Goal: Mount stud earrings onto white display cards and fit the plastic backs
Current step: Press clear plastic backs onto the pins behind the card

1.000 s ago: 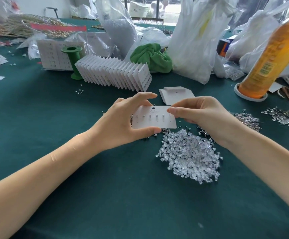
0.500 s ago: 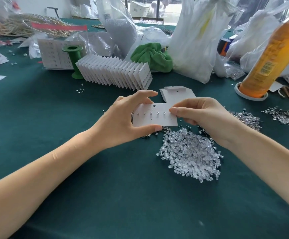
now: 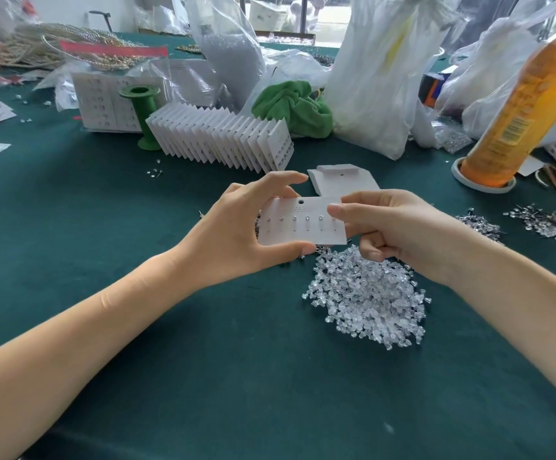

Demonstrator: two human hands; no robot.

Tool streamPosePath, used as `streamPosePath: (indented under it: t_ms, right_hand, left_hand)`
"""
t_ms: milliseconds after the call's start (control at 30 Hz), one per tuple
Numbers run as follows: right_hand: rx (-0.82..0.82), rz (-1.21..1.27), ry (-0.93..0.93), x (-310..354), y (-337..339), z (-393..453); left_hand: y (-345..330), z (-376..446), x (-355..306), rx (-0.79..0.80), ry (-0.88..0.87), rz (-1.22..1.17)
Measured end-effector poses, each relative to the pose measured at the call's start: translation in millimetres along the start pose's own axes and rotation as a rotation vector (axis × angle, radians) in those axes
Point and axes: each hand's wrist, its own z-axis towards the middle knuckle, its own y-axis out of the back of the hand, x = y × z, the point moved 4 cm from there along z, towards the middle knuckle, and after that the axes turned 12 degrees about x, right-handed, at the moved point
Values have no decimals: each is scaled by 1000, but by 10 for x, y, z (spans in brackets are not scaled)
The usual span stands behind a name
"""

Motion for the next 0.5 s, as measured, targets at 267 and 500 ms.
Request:
streamPosePath:
  t_ms: [267, 500]
  right_hand:
    - [49, -3, -27, -26, -5, 16]
    - [-5, -71, 6, -40, 20, 25]
  left_hand:
    - [-16, -18, -44, -11, -34, 27]
    - [-20, -26, -58, -43, -78, 87]
